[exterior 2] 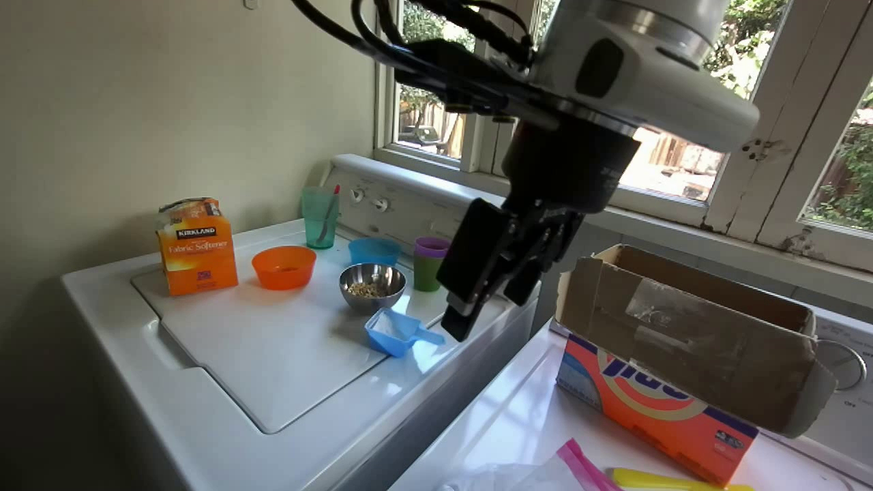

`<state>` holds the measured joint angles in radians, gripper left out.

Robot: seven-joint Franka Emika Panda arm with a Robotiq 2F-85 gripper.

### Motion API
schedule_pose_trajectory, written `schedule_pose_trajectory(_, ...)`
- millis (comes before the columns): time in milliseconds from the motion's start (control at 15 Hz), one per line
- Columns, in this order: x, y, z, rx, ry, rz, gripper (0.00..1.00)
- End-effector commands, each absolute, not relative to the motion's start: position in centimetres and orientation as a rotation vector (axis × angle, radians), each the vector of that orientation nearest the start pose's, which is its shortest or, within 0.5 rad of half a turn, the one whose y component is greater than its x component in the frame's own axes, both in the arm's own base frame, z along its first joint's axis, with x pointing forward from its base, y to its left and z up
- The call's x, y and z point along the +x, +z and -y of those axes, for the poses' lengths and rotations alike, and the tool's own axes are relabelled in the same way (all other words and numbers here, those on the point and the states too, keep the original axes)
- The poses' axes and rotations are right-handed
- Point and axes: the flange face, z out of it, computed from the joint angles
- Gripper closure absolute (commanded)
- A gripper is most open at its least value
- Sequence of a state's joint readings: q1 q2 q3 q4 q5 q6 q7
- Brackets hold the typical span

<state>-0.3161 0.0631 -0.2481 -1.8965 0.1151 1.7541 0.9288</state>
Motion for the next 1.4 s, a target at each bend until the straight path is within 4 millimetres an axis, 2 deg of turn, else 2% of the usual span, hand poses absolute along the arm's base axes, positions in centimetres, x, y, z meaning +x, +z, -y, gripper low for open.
schedule_pose_trajectory(0, 48.9, 44.3, 31.0, -2.191, 0.421, -2.180, 0.00)
schedule_pose_trajectory(67, 48.2, 44.4, 29.9, -2.215, 0.371, -2.141, 0.00)
schedule_pose_trajectory(267, 48.8, 43.9, 30.9, -2.208, 0.388, -2.163, 0.00)
schedule_pose_trajectory(400, 48.8, 43.6, 32.2, -2.192, 0.444, -2.155, 0.00)
schedule_pose_trajectory(533, 48.0, 43.4, 33.8, -2.166, 0.469, -2.177, 0.00)
schedule_pose_trajectory(667, 47.2, 42.7, 35.7, -2.178, 0.442, -2.176, 0.00)
schedule_pose_trajectory(933, 46.3, 40.9, 38.7, -2.291, 0.427, -2.002, 0.00)
schedule_pose_trajectory(1333, 46.8, 38.3, 40.5, -2.310, 0.436, -1.890, 0.00)
